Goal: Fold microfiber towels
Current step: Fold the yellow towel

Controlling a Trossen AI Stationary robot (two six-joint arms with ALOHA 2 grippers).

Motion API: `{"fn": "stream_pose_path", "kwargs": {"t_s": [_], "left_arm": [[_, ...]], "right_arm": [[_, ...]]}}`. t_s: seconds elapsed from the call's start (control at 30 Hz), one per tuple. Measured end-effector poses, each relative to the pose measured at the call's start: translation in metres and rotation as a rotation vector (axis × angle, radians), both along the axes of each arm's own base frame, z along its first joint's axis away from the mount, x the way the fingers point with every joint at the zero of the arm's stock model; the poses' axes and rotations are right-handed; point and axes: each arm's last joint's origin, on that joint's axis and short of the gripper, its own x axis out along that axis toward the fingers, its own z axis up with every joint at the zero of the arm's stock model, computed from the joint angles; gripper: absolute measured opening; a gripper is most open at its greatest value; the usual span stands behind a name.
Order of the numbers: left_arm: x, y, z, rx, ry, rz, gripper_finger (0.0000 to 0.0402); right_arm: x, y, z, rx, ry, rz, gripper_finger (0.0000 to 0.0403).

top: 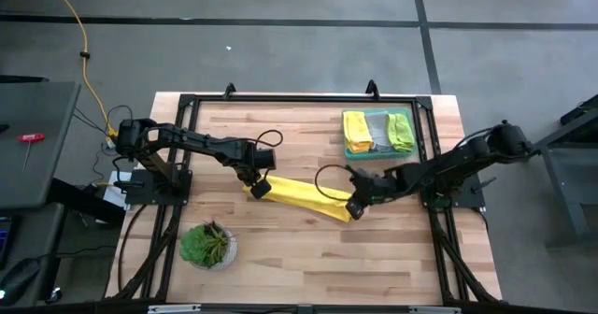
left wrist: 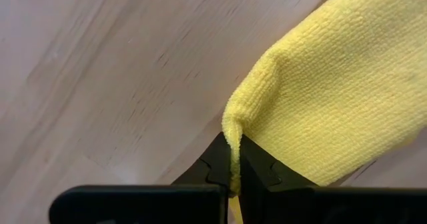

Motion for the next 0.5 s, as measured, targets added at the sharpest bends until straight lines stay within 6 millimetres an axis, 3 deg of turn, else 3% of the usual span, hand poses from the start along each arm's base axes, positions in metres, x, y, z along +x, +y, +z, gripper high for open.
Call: {"fn": "stream_pose_path", "kwargs": {"t_s": [0.33, 0.5], "left_arm": [[0.001, 0.0, 0.0, 0.002, -0.017, 0.026, 0.0001], [0.002, 0.0, 0.0, 0.001, -0.017, 0.032, 0.0001]], "right_arm": [[0.005, 0.029, -0.023, 0.052, 0.026, -0.03, 0.0], [0.001, 0.038, -0.018, 0.065, 0.017, 0.017, 0.0]]}}
